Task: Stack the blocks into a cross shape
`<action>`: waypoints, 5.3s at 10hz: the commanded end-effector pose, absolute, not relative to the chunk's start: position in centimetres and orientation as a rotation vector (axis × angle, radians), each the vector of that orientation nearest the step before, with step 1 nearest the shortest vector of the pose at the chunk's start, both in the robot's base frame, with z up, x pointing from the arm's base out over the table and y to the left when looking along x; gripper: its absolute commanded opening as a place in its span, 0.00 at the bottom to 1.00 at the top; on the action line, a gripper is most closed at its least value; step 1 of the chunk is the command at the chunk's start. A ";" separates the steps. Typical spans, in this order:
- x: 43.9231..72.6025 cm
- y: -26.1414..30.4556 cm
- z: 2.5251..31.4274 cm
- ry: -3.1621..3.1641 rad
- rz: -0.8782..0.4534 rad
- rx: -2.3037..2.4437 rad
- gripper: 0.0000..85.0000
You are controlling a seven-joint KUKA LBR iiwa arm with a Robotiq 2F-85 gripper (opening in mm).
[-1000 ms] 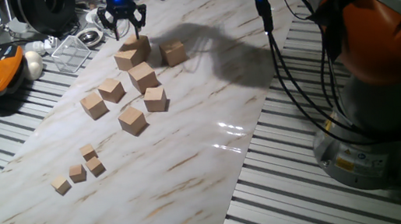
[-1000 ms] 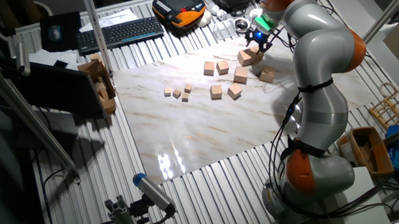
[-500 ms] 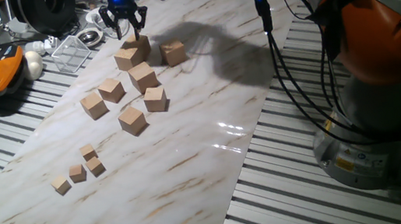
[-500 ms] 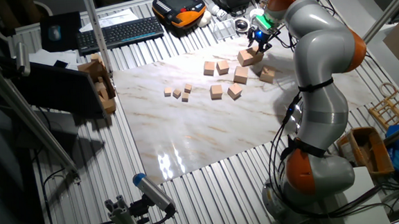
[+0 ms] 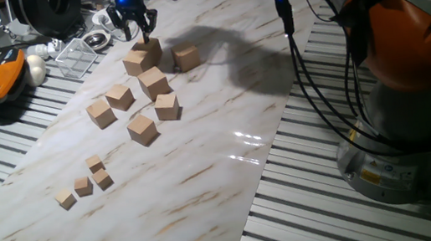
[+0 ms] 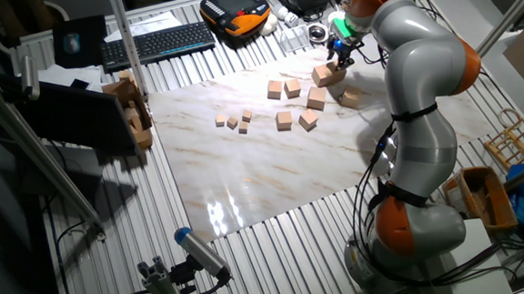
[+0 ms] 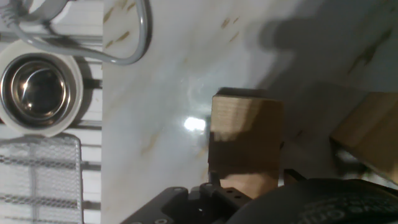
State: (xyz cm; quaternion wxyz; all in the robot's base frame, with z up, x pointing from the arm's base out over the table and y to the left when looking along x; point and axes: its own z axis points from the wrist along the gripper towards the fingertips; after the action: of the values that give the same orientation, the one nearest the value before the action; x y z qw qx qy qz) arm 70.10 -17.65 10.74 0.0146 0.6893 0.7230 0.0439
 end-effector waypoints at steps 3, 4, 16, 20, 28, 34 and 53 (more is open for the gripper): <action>70.4 -17.6 10.4 1.356 0.083 2.760 0.60; 70.7 -17.6 10.1 1.350 0.084 2.765 0.60; 71.0 -17.6 9.5 1.876 0.029 2.496 0.80; 71.0 -17.7 9.3 1.964 -0.006 2.445 1.00; 70.8 -17.9 8.2 2.043 0.043 2.390 1.00; 70.8 -17.9 7.4 2.081 0.042 2.371 1.00; 70.7 -18.0 6.4 2.140 0.018 2.285 0.80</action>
State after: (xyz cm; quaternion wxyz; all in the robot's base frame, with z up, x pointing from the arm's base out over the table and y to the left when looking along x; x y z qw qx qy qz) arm 70.66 -18.01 6.38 0.0052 0.7299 0.6835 0.0056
